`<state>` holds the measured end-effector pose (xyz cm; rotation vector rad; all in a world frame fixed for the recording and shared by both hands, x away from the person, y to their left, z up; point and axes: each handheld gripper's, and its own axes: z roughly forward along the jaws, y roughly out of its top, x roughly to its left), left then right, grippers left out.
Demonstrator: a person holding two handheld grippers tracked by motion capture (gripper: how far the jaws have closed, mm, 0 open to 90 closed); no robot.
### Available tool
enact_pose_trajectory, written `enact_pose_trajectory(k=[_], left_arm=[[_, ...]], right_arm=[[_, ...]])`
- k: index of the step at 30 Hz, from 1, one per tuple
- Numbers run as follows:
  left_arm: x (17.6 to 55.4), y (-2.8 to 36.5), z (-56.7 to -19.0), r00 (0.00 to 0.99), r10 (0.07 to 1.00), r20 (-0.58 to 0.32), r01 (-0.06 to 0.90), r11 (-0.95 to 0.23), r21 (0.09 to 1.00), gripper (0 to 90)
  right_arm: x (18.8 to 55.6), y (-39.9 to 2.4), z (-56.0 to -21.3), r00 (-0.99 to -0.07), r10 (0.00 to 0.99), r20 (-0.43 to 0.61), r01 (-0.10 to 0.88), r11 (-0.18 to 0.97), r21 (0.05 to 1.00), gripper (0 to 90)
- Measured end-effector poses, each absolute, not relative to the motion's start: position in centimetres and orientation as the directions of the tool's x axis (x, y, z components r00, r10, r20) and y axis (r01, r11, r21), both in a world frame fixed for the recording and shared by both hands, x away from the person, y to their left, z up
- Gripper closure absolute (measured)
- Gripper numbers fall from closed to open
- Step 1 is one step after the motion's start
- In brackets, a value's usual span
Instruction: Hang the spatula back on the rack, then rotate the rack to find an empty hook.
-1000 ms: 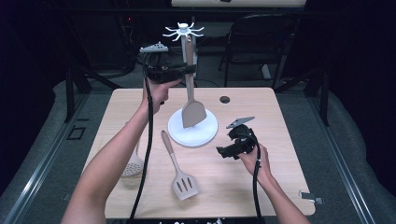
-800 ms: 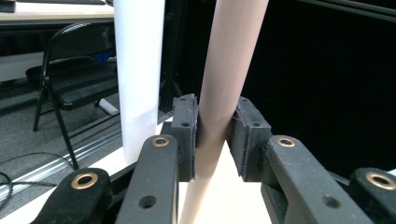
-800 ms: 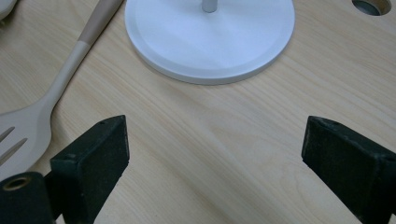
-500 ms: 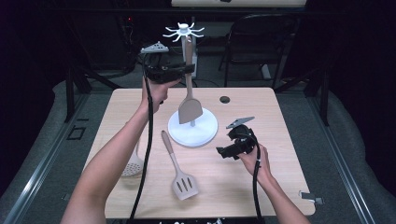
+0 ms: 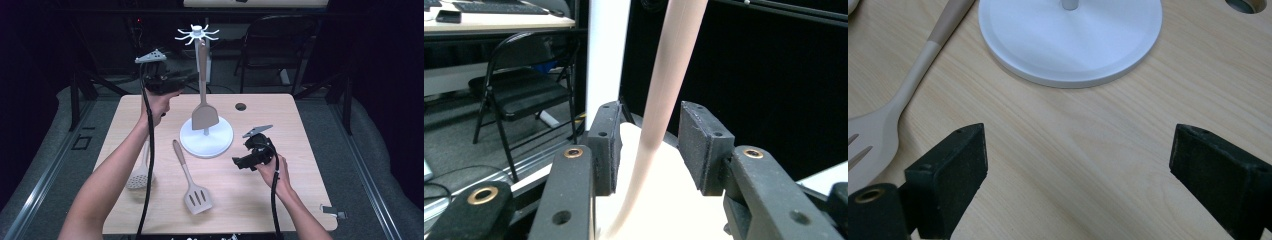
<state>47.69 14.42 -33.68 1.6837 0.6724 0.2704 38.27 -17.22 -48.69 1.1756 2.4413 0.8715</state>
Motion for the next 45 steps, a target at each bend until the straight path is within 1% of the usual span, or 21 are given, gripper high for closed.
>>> enact_pose_trajectory(k=[3,5,8,13,17,26,34,37,41,45], left_arm=[[47.5,15.5,-33.8,0.794,0.581,-0.18,0.279,-0.085,0.956,61.9],[47.5,16.1,-33.6,0.781,0.6,-0.175,0.274,-0.078,0.959,64.8],[47.4,16.8,-33.0,0.764,0.627,-0.154,0.261,-0.082,0.962,72.1],[47.0,16.9,-31.7,0.749,0.656,-0.089,0.208,-0.105,0.973,84.1],[46.8,16.5,-30.7,0.735,0.677,-0.048,0.179,-0.126,0.976,89.9],[47.1,16.1,-28.2,0.712,0.702,-0.005,0.124,-0.119,0.985,90.0],[47.1,15.5,-26.6,0.711,0.703,0.019,0.092,-0.12,0.989,90.0],[47.3,15.2,-26.3,0.699,0.714,0.034,0.089,-0.134,0.987,90.0],[47.7,15.3,-26.0,0.682,0.731,0.023,0.104,-0.128,0.986,90.0],[47.9,15.2,-26.0,0.67,0.742,0.035,0.101,-0.138,0.985,90.0]], right_arm=[[38.3,-17.1,-48.8,-0.626,0.78,-0.004,0.603,0.487,0.632,8.2],[38.4,-17.0,-48.9,-0.628,0.779,0.0,0.602,0.485,0.634,8.2],[38.5,-17.1,-49.0,-0.628,0.778,-0.009,0.604,0.495,0.625,8.2],[38.6,-17.2,-49.1,-0.625,0.78,-0.015,0.609,0.5,0.616,8.3],[38.6,-17.2,-49.2,-0.627,0.778,-0.024,0.611,0.511,0.605,8.3],[38.7,-17.0,-49.3,-0.635,0.772,-0.031,0.603,0.52,0.605,8.5],[38.6,-17.2,-49.2,-0.641,0.767,-0.038,0.599,0.53,0.601,8.8],[38.6,-17.1,-49.2,-0.638,0.769,-0.036,0.597,0.524,0.607,8.8],[38.6,-17.1,-49.2,-0.641,0.767,-0.039,0.598,0.53,0.601,8.9],[38.6,-17.1,-49.2,-0.641,0.766,-0.039,0.597,0.53,0.602,8.9]])
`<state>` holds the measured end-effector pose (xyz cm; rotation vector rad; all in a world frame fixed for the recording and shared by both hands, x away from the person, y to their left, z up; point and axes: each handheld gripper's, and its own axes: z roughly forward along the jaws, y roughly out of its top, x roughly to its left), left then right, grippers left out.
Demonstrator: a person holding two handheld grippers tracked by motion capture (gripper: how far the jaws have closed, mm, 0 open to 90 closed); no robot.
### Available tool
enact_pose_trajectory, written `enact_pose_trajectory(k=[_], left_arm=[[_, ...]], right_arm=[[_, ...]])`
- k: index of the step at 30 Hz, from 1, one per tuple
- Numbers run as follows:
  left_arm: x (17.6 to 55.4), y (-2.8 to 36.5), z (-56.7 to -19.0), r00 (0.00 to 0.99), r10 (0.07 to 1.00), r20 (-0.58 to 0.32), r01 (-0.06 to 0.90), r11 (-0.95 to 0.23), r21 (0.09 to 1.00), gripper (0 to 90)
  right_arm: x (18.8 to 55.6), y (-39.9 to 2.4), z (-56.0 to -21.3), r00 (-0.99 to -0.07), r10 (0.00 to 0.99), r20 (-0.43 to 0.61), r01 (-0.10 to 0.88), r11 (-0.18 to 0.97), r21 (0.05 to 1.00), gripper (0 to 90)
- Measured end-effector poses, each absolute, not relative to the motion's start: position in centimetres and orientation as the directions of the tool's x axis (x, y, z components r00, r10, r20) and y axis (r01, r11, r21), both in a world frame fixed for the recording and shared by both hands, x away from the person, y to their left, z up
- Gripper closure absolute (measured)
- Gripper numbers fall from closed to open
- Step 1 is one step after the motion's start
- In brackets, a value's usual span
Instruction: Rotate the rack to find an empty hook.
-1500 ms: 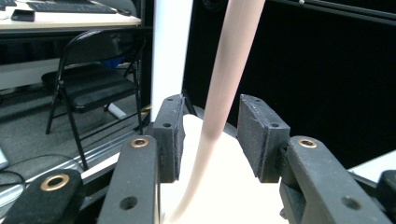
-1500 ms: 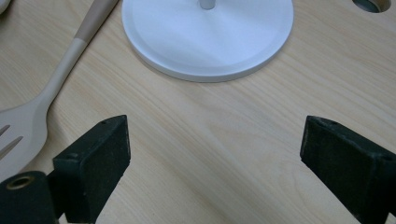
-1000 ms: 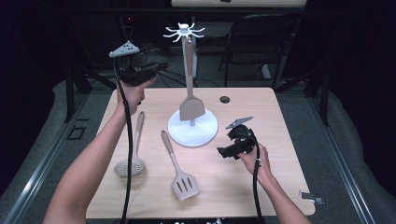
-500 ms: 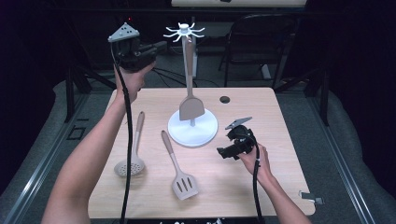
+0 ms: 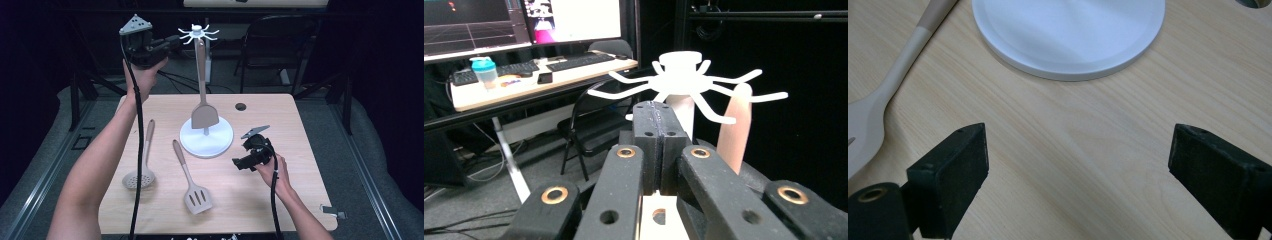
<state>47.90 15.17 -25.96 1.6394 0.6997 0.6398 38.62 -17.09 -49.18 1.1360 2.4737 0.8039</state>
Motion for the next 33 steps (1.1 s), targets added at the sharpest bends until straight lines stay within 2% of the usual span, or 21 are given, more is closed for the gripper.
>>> enact_pose_trajectory(k=[22,33], left_arm=[[49.3,15.2,-26.0,0.636,0.771,0.023,0.119,-0.127,0.985,90.0],[48.2,16.3,-27.0,0.632,0.775,0.005,0.13,-0.112,0.985,87.7]], right_arm=[[38.4,-16.8,-49.1,-0.65,0.759,-0.047,0.59,0.542,0.598,9.1],[38.4,-16.7,-49.2,-0.65,0.759,-0.041,0.589,0.537,0.604,10.5]])
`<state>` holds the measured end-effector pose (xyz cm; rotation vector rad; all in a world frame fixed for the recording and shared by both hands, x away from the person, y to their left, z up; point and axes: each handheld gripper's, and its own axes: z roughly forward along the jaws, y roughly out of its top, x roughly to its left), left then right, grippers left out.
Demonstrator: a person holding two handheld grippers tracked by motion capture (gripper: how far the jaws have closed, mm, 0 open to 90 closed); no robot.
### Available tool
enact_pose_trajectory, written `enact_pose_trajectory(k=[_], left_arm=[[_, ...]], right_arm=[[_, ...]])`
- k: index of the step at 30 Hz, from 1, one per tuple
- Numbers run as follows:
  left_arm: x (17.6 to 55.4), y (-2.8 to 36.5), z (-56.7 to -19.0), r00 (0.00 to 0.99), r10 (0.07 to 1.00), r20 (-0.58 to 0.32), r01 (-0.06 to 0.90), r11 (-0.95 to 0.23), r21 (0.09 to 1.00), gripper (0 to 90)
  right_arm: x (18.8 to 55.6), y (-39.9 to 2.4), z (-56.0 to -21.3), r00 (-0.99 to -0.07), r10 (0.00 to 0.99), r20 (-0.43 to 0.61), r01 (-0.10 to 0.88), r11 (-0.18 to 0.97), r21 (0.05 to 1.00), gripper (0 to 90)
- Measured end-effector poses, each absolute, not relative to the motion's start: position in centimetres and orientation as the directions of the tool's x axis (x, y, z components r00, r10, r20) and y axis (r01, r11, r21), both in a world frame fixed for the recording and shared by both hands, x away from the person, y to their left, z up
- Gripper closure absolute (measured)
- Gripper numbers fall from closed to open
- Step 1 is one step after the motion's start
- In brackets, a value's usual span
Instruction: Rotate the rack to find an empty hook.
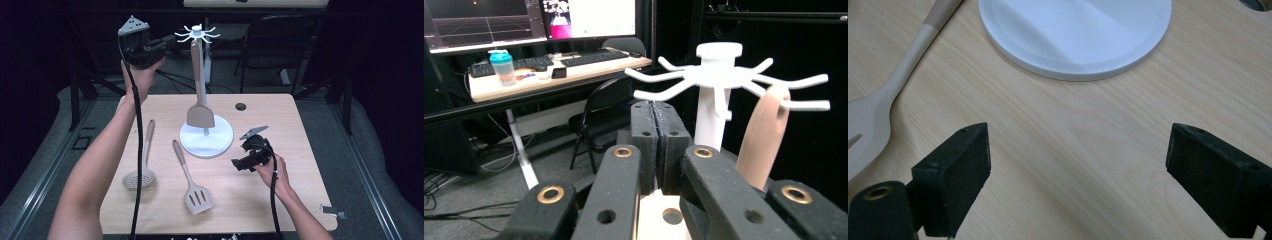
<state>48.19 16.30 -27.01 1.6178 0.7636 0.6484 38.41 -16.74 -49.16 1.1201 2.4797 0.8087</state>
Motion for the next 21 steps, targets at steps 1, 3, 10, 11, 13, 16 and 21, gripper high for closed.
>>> enact_pose_trajectory(k=[1,3,10,11,13,16,21], left_arm=[[48.1,16.5,-27.2,0.632,0.775,0.001,0.136,-0.112,0.984,87.5],[47.8,16.8,-27.7,0.632,0.775,0.005,0.142,-0.123,0.982,87.1],[46.9,18.1,-29.9,0.631,0.776,0.001,0.178,-0.145,0.973,81.8],[46.8,18.2,-30.3,0.63,0.777,-0.005,0.187,-0.146,0.972,80.5],[46.6,18.6,-31.2,0.631,0.776,-0.006,0.201,-0.156,0.967,77.6],[46.3,19.3,-32.6,0.636,0.772,-0.02,0.235,-0.169,0.957,71.2],[45.7,20.0,-35.0,0.628,0.777,-0.048,0.306,-0.19,0.933,51.5]], right_arm=[[38.4,-16.7,-49.1,-0.651,0.758,-0.044,0.588,0.541,0.601,10.5],[38.4,-16.7,-49.1,-0.653,0.757,-0.038,0.589,0.538,0.602,10.5],[38.4,-16.3,-49.4,-0.664,0.746,-0.056,0.583,0.563,0.586,10.6],[38.4,-16.3,-49.4,-0.667,0.742,-0.056,0.582,0.568,0.582,10.6],[38.4,-16.2,-49.5,-0.673,0.738,-0.056,0.579,0.573,0.58,10.7],[38.4,-16.2,-49.6,-0.673,0.737,-0.061,0.58,0.577,0.575,10.7],[38.4,-16.1,-49.7,-0.678,0.733,-0.06,0.58,0.582,0.57,10.7]])
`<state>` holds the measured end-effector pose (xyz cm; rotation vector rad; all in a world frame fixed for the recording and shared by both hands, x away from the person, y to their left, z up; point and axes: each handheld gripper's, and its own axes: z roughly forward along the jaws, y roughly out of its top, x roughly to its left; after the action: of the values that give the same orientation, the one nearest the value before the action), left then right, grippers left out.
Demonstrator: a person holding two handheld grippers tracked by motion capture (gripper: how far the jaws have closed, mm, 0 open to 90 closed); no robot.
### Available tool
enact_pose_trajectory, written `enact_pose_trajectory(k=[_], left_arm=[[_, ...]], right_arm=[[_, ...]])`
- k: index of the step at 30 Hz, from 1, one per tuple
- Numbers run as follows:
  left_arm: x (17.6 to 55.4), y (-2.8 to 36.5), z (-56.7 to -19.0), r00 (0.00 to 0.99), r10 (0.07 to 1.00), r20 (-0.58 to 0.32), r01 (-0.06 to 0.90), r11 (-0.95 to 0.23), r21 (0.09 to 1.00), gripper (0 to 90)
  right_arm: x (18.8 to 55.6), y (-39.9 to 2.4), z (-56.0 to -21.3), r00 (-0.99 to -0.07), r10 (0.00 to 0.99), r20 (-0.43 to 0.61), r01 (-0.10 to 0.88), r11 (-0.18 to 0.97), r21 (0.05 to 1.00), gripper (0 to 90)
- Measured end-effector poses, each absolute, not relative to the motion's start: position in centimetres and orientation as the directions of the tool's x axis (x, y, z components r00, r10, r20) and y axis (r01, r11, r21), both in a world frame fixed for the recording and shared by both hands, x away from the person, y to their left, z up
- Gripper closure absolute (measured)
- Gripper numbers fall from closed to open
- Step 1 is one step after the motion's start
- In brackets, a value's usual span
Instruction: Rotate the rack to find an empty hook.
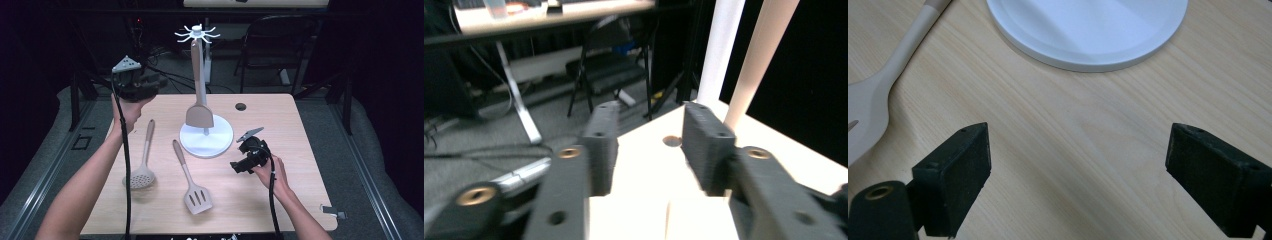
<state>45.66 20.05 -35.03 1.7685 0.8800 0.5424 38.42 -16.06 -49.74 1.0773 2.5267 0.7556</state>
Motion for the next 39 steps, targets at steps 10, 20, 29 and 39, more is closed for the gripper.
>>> enact_pose_trajectory(k=[10,20,29,39], left_arm=[[44.1,21.1,-39.8,0.604,0.796,-0.036,0.38,-0.248,0.891,25.5],[42.7,21.6,-44.5,0.572,0.819,-0.045,0.455,-0.272,0.848,14.7],[42.0,22.2,-47.8,0.546,0.832,-0.093,0.514,-0.245,0.822,12.6],[41.0,22.3,-48.5,0.55,0.833,-0.062,0.517,-0.281,0.809,7.7]], right_arm=[[38.4,-15.7,-50.1,-0.685,0.726,-0.059,0.585,0.596,0.55,10.6],[38.5,-15.4,-50.7,-0.705,0.708,-0.052,0.581,0.618,0.529,10.7],[38.5,-15.1,-51.2,-0.718,0.696,-0.017,0.591,0.622,0.514,9.5],[38.5,-14.5,-51.6,-0.722,0.692,-0.009,0.6,0.632,0.49,5.5]])
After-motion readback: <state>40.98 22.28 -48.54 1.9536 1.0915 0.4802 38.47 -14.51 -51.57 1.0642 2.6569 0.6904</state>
